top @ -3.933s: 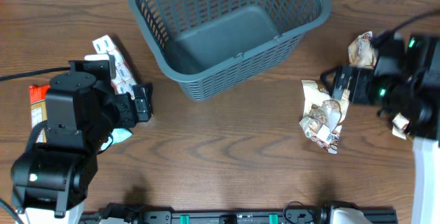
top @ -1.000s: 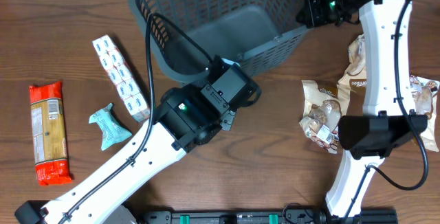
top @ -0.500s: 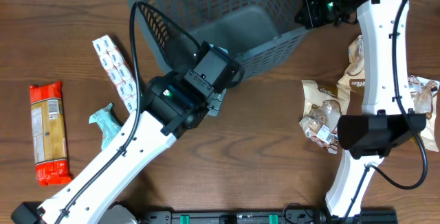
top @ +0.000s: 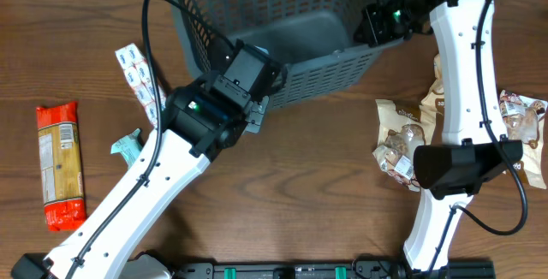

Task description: Pack container

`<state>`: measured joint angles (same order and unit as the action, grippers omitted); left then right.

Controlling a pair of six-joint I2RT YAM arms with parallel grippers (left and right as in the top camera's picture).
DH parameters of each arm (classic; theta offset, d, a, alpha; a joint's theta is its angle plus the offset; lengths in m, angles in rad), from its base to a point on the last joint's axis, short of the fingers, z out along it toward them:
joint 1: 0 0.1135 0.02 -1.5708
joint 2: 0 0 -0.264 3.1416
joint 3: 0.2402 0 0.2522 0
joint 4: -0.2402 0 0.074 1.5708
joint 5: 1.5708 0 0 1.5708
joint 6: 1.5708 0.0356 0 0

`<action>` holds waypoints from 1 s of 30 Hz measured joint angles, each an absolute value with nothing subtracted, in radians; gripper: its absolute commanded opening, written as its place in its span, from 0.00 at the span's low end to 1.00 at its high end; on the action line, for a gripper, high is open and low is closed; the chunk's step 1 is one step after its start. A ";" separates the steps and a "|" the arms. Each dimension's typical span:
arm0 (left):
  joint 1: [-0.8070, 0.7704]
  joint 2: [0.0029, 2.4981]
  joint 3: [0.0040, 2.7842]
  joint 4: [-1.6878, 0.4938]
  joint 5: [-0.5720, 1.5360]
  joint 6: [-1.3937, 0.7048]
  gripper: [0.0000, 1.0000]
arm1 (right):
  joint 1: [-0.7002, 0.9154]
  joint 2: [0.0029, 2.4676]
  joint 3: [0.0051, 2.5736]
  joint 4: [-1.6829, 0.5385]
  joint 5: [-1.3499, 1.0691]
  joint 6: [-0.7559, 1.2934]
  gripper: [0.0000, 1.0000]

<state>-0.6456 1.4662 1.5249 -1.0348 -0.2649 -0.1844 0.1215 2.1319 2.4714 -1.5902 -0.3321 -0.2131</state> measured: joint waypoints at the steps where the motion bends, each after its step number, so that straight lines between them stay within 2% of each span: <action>1: -0.641 1.466 1.525 -1.035 -0.265 -0.181 0.06 | 0.123 2.132 2.471 -1.596 -0.332 -0.213 0.01; 30: -0.509 1.466 1.525 -0.986 -0.265 -0.129 0.06 | 0.202 2.132 2.471 -1.684 -0.324 -0.213 0.01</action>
<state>-0.5095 1.4662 1.5249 -0.9859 -0.2653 -0.1291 0.2024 2.1319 2.4714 -1.6836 -0.3241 -0.2131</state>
